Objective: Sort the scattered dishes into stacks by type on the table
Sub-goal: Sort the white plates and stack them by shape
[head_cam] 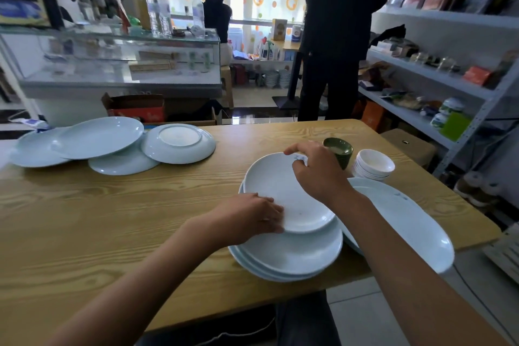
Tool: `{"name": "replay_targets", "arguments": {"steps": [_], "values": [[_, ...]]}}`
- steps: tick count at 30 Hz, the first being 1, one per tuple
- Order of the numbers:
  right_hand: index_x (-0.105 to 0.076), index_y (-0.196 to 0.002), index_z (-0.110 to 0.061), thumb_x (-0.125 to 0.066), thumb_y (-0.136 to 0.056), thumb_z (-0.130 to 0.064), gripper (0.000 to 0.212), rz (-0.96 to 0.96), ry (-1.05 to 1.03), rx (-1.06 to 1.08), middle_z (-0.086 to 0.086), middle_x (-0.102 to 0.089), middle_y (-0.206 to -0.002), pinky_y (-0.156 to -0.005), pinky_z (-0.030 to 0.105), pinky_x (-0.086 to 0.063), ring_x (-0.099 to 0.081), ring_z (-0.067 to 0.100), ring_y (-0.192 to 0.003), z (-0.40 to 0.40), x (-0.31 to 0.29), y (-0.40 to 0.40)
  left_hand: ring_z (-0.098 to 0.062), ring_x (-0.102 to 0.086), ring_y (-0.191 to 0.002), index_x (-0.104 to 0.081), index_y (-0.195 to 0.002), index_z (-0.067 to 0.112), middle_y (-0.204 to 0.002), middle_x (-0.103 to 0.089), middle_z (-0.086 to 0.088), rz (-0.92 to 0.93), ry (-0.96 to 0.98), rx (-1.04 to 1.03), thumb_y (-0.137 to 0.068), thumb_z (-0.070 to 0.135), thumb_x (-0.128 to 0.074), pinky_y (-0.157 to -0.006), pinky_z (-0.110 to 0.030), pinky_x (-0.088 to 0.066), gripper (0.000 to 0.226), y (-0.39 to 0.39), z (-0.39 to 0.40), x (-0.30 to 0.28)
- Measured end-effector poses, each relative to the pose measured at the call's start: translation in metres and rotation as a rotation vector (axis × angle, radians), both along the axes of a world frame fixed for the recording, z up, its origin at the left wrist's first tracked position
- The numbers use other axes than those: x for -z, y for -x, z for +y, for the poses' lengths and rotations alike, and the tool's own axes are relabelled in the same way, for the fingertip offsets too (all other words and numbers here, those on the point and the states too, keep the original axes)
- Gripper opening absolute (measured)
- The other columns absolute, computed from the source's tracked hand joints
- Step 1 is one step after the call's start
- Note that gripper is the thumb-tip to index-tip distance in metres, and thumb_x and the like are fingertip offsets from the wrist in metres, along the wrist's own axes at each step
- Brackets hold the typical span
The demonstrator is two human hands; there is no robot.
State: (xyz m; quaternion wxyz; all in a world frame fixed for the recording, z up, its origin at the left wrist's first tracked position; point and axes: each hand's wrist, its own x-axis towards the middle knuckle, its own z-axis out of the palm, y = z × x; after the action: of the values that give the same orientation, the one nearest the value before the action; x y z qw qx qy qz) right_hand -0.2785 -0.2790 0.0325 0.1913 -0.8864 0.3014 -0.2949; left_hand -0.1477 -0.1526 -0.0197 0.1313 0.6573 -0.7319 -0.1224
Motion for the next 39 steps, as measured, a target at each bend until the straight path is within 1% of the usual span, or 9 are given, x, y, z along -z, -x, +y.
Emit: {"name": "replay_targets", "arguments": {"steps": [2, 5, 9, 14, 22, 28, 31, 34, 39], "values": [[-0.067, -0.111, -0.017, -0.051, -0.086, -0.001, 0.033, 0.031, 0.014, -0.022, 0.003, -0.064, -0.121, -0.09, 0.023, -0.04, -0.056, 0.016, -0.108, 0.004, -0.002, -0.009, -0.005, -0.033, -0.138, -0.058, -0.132, 0.025, -0.143, -0.048, 0.012, 0.024, 0.029, -0.025, -0.095, 0.044, -0.05, -0.115, -0.032, -0.027, 0.042, -0.001, 0.001, -0.003], [-0.066, -0.114, -0.016, -0.051, -0.088, -0.002, 0.033, 0.066, 0.033, -0.063, 0.002, -0.063, -0.123, -0.093, 0.019, -0.034, -0.053, 0.016, -0.118, 0.008, -0.005, -0.022, -0.003, -0.03, -0.139, -0.054, -0.134, 0.024, -0.143, -0.047, 0.01, -0.004, 0.181, -0.06, -0.098, 0.044, -0.041, -0.117, -0.033, -0.025, 0.044, -0.008, 0.005, -0.007], [-0.066, -0.114, -0.017, -0.051, -0.088, -0.002, 0.033, 0.086, 0.058, -0.109, 0.002, -0.063, -0.122, -0.094, 0.018, -0.033, -0.053, 0.016, -0.119, 0.011, -0.006, -0.048, -0.007, -0.027, -0.141, -0.05, -0.137, 0.023, -0.146, -0.044, 0.008, -0.017, 0.298, -0.17, -0.1, 0.042, -0.038, -0.117, -0.03, -0.02, 0.044, -0.032, 0.014, -0.014], [-0.065, -0.114, -0.016, -0.052, -0.087, -0.004, 0.032, 0.11, 0.065, -0.151, 0.003, -0.063, -0.121, -0.088, 0.019, -0.034, -0.054, 0.016, -0.113, 0.019, -0.004, -0.09, -0.01, -0.029, -0.141, -0.05, -0.138, 0.019, -0.146, -0.045, 0.004, 0.036, 0.348, -0.395, -0.101, 0.036, -0.041, -0.115, -0.036, -0.028, 0.042, -0.076, 0.027, -0.012], [-0.059, -0.123, -0.015, -0.054, -0.085, -0.011, 0.038, 0.261, 0.02, -0.243, 0.004, -0.061, -0.123, -0.088, 0.03, -0.045, -0.056, 0.022, -0.112, 0.021, 0.019, -0.178, -0.018, -0.036, -0.138, -0.047, -0.14, 0.014, -0.147, -0.043, -0.006, 0.259, 0.457, -0.883, -0.098, 0.019, -0.049, -0.113, -0.038, -0.032, 0.042, -0.159, 0.03, 0.049], [-0.05, -0.131, -0.013, -0.056, -0.084, -0.015, 0.047, 0.401, 0.097, -0.241, 0.007, -0.056, -0.123, -0.082, 0.035, -0.048, -0.054, 0.026, -0.107, 0.025, 0.052, -0.238, -0.024, -0.023, -0.144, -0.037, -0.145, 0.009, -0.153, -0.033, -0.011, 0.041, 0.516, -0.95, -0.095, 0.007, -0.05, -0.117, -0.042, -0.023, 0.052, -0.203, 0.035, 0.077], [-0.038, -0.139, -0.014, -0.062, -0.08, -0.023, 0.064, 0.511, 0.151, -0.256, 0.01, -0.046, -0.136, -0.095, 0.04, -0.045, -0.047, 0.029, -0.119, 0.022, 0.069, -0.265, -0.029, -0.018, -0.146, -0.036, -0.144, 0.005, -0.152, -0.034, -0.016, -0.099, 0.521, -0.935, -0.088, 0.0, -0.054, -0.118, -0.047, -0.019, 0.059, -0.214, 0.033, 0.091], [-0.016, -0.15, -0.017, -0.068, -0.079, -0.03, 0.089, 0.594, 0.202, -0.27, 0.013, -0.021, -0.155, -0.114, 0.043, -0.027, -0.025, 0.031, -0.14, 0.018, 0.085, -0.287, -0.03, -0.017, -0.146, -0.033, -0.145, 0.003, -0.152, -0.033, -0.017, -0.113, 0.536, -0.934, -0.085, -0.004, -0.054, -0.118, -0.047, -0.016, 0.065, -0.22, 0.026, 0.097], [0.004, -0.153, -0.019, -0.068, -0.081, -0.033, 0.103, 0.674, 0.201, -0.248, 0.017, -0.003, -0.16, -0.119, 0.045, -0.013, -0.007, 0.033, -0.147, 0.011, 0.096, -0.318, -0.028, -0.009, -0.147, -0.022, -0.15, 0.005, -0.156, -0.024, -0.015, -0.057, 0.542, -0.978, -0.079, -0.01, -0.047, -0.119, -0.046, -0.011, 0.077, -0.224, 0.025, 0.101]]}}
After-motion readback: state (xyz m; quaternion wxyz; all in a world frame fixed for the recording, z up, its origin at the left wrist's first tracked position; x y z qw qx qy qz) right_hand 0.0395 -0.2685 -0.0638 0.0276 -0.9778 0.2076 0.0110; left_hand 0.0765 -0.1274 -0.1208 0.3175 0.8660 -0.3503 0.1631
